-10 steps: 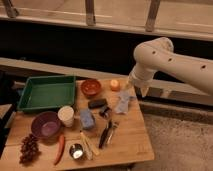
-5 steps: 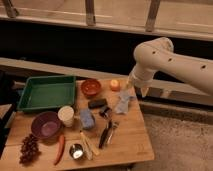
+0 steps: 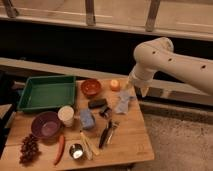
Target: Stack bowls on top of each other
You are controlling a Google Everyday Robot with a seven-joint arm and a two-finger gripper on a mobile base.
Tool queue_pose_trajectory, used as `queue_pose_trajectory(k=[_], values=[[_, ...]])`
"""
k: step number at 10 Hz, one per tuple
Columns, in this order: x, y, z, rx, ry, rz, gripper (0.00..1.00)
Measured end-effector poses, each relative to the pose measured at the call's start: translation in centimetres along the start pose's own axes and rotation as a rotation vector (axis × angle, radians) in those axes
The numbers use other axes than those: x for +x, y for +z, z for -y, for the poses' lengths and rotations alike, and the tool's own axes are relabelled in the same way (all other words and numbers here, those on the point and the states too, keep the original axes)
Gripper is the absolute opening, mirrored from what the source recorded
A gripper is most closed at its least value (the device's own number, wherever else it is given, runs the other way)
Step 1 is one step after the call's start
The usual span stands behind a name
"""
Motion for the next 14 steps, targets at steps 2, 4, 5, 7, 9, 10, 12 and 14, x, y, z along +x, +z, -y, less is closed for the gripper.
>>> queue_pose_trajectory(k=[2,4,5,7,9,10,12,14], values=[[0.0,0.0,0.0,0.000,0.000,0.000,0.65],[0.0,0.0,0.0,0.003,-0.004,0.004,0.65],[0.0,0.0,0.0,0.007,-0.017,0.017,0.65],[0.0,0.3,-1.7,-0.027,-0.052,0.049,0.65],[-0.3,0.8,-3.5,-0.042,-0.067,0.101,0.65],[-0.6,1.2,-5.5,-0.050,-0.088,0.125,0.65],[-1.1,2.0,-8.4,-0.062,-0.117,0.147,0.65],[-2.1,3.0,-11.9,-0.102,-0.143,0.149,0.65]])
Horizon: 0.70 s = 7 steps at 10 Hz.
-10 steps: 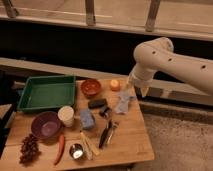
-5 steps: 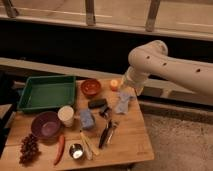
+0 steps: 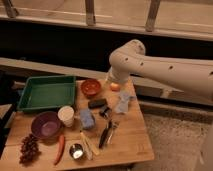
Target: Stack bowls on top of each other
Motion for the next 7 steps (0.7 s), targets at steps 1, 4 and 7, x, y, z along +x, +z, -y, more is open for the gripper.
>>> queue_pose_trajectory(k=[1,4,7], values=[[-0.39,0.56,-1.39,-0.027,-0.003,0.004,0.65],[-0.47,0.54,-1.29,-0.029,0.004,0.004,0.65],[-0.43,0.60,-1.36,-0.030,0.003,0.003,0.65]])
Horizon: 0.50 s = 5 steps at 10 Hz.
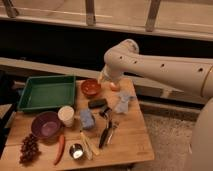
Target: Stack bowls on top of each other
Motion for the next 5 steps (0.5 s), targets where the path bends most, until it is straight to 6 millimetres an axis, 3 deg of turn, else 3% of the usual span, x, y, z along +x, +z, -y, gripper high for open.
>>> queue_pose_trajectory(k=[3,5], values=[[-0.8,2.4,-1.2,-0.026,0.037,-0.020,0.65],[-0.7,5.5,-4.4,-0.051,0.026,-0.054,0.65]])
